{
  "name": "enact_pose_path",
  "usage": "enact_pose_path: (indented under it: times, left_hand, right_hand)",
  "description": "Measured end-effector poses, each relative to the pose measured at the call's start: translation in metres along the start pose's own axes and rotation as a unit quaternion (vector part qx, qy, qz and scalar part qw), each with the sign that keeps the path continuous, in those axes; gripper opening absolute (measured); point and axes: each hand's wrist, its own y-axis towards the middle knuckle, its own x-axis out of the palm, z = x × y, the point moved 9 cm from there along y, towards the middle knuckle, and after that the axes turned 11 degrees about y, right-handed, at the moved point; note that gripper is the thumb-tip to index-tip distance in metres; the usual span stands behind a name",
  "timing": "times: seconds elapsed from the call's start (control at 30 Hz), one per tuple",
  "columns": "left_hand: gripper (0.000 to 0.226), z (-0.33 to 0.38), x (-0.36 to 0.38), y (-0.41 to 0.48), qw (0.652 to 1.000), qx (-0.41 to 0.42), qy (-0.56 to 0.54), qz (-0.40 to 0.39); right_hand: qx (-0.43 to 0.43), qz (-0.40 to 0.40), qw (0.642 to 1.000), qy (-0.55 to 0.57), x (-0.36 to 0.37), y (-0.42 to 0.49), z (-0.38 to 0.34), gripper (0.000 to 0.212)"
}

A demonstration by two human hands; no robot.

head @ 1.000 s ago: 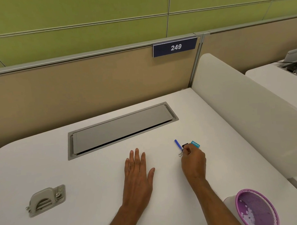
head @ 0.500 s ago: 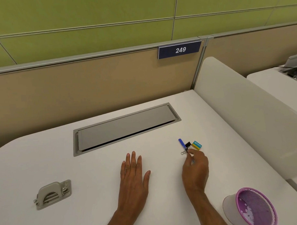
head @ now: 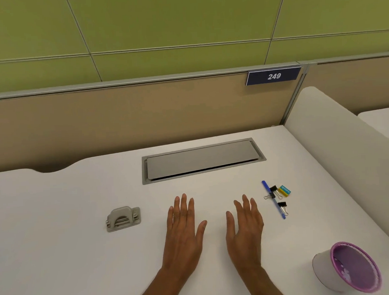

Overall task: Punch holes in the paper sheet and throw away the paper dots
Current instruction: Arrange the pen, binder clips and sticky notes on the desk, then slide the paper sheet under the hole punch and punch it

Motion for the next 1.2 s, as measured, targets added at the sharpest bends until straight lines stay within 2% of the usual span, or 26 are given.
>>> enact_pose_path:
  times: [0.27, 0.6, 0.87, 1.2]
  left_hand:
    - [0.067, -0.082, -0.044, -0.062, 0.998, -0.063, 0.008, 0.001]
    - [0.067, -0.188, -0.098, -0.124, 0.993, -0.111, 0.019, 0.025]
    - [0.066, -0.247, -0.145, -0.159, 0.989, -0.134, 0.018, 0.051]
    - [0.066, -0.285, -0.171, -0.198, 0.977, -0.197, 0.051, 0.057]
  right_hand:
    - [-0.05, -0.071, 0.996, -0.014, 0.022, -0.038, -0.062, 0.051]
    - [-0.072, -0.094, 0.993, -0.015, 0.046, -0.09, -0.147, 0.051]
    - [-0.104, -0.091, 0.99, -0.011, 0.056, -0.127, -0.213, 0.052]
    - [-0.14, -0.151, 0.978, 0.016, 0.077, -0.153, -0.261, 0.054]
